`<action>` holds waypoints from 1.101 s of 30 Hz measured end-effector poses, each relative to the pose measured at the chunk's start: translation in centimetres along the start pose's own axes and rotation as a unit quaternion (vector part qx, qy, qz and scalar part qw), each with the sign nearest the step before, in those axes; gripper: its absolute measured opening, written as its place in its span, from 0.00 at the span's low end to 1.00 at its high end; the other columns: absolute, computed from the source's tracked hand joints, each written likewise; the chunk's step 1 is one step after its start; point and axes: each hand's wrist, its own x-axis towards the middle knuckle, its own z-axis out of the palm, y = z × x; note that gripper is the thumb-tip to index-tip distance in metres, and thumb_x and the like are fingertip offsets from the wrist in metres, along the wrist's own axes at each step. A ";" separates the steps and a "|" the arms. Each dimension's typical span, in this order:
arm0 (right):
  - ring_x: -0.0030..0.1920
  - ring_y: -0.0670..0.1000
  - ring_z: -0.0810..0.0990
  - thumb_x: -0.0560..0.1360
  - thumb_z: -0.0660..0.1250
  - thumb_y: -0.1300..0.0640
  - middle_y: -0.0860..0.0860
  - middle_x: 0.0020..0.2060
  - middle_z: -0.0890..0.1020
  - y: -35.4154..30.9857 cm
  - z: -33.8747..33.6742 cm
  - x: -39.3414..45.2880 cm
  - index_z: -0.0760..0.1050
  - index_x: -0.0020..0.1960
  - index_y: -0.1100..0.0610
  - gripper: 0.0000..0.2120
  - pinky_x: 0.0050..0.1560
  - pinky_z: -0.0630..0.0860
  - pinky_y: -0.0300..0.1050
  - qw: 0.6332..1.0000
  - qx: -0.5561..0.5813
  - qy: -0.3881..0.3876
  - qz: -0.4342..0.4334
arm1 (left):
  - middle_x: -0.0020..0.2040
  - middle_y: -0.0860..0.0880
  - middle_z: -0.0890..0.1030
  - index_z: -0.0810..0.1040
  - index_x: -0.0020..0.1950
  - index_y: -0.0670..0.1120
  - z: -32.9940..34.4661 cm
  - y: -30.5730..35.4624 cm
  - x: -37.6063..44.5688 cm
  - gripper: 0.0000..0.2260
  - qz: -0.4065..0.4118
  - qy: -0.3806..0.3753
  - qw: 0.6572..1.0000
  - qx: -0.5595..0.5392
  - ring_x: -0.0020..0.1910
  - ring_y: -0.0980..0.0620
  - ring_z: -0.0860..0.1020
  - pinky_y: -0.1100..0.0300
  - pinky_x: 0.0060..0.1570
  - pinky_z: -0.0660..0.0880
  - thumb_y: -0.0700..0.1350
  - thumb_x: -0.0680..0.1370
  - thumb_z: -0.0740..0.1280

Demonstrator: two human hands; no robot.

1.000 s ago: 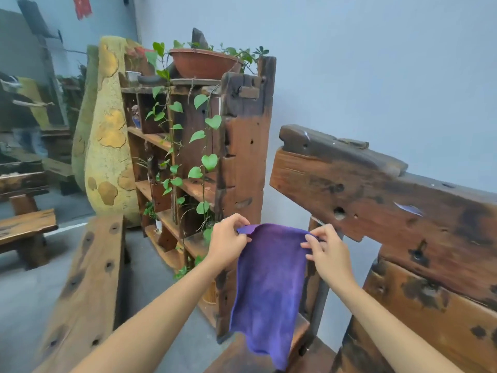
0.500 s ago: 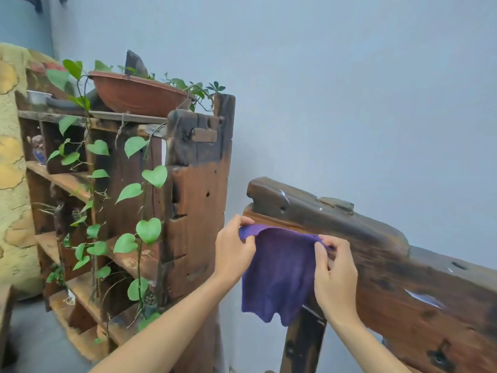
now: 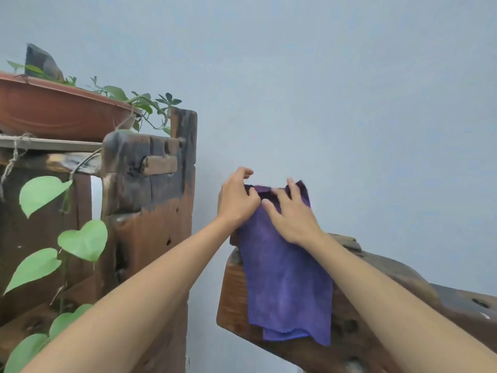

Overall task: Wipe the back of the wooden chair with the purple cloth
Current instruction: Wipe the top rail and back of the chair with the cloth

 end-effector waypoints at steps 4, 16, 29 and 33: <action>0.75 0.54 0.68 0.75 0.44 0.25 0.42 0.77 0.68 -0.4 2.8 2.0 0.59 0.76 0.29 0.31 0.74 0.63 0.58 0.970 -0.039 -0.234 0.060 | 0.57 0.46 0.82 0.79 0.62 0.45 1.7 -4.4 -0.7 0.21 -0.255 -0.150 0.942 -0.160 0.50 0.46 0.81 0.52 0.57 0.75 0.58 0.78 0.61; 0.59 0.54 0.82 0.82 0.48 0.34 0.44 0.63 0.82 -1.9 4.9 -3.6 0.73 0.72 0.43 0.27 0.49 0.73 0.50 0.970 -0.230 0.070 -0.014 | 0.37 0.43 0.85 0.87 0.40 0.44 5.7 -11.9 -3.9 0.29 -0.410 -0.184 0.762 -0.467 0.37 0.46 0.83 0.52 0.46 0.78 0.58 0.84 0.54; 0.63 0.50 0.80 0.79 0.61 0.49 0.48 0.63 0.83 3.8 18.8 -13.7 0.75 0.71 0.44 0.20 0.63 0.71 0.46 0.916 -0.287 0.146 -0.238 | 0.35 0.39 0.81 0.75 0.30 0.44 4.8 -9.4 -7.7 0.23 -0.333 -0.122 0.868 -0.347 0.26 0.50 0.77 0.68 0.27 0.73 0.35 0.83 0.52; 0.55 0.43 0.76 0.74 0.56 0.45 0.39 0.51 0.86 7.0 18.3 -16.2 0.79 0.64 0.40 0.22 0.61 0.68 0.39 0.900 -0.317 -0.075 -0.288 | 0.20 0.49 0.70 0.69 0.25 0.45 3.4 -9.8 -6.3 0.24 -0.406 -0.161 0.821 -0.369 0.17 0.54 0.70 0.70 0.19 0.65 0.38 0.82 0.55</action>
